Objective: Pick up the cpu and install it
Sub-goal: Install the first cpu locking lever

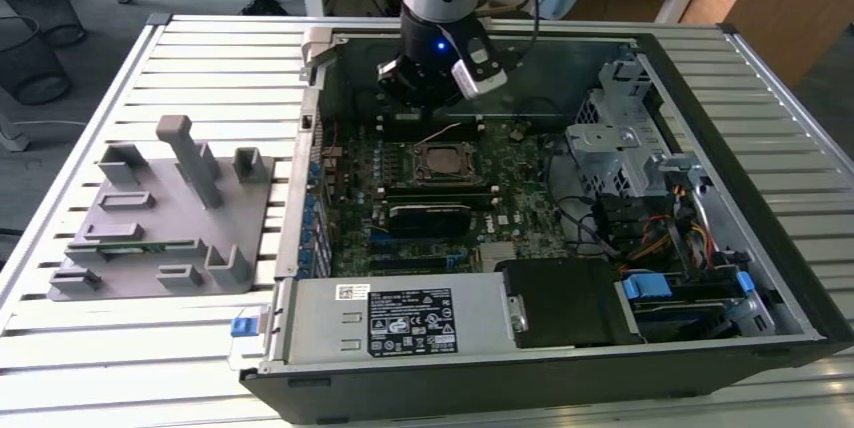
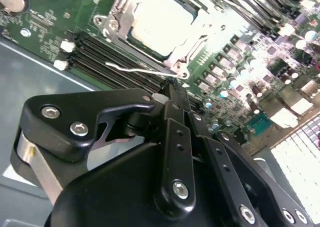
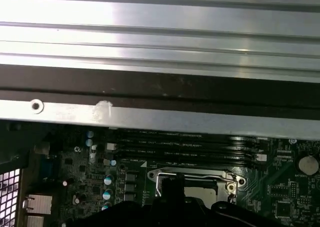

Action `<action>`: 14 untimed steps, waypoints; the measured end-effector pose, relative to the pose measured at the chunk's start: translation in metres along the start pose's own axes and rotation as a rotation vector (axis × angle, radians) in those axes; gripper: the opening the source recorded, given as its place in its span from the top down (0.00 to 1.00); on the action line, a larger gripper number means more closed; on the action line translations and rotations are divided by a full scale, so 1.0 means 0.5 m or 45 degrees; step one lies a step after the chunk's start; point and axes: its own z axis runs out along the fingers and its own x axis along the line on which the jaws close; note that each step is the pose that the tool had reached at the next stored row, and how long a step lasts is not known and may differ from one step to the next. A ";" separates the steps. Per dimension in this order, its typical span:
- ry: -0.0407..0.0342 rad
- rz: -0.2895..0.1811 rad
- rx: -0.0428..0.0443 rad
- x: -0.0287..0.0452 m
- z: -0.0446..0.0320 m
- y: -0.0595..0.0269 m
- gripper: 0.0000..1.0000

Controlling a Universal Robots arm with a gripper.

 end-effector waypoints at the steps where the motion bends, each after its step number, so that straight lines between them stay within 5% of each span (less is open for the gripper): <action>1: -0.0001 0.000 0.000 -0.004 0.001 0.000 0.88; 14: 0.0002 0.000 0.004 -0.020 0.014 0.009 0.88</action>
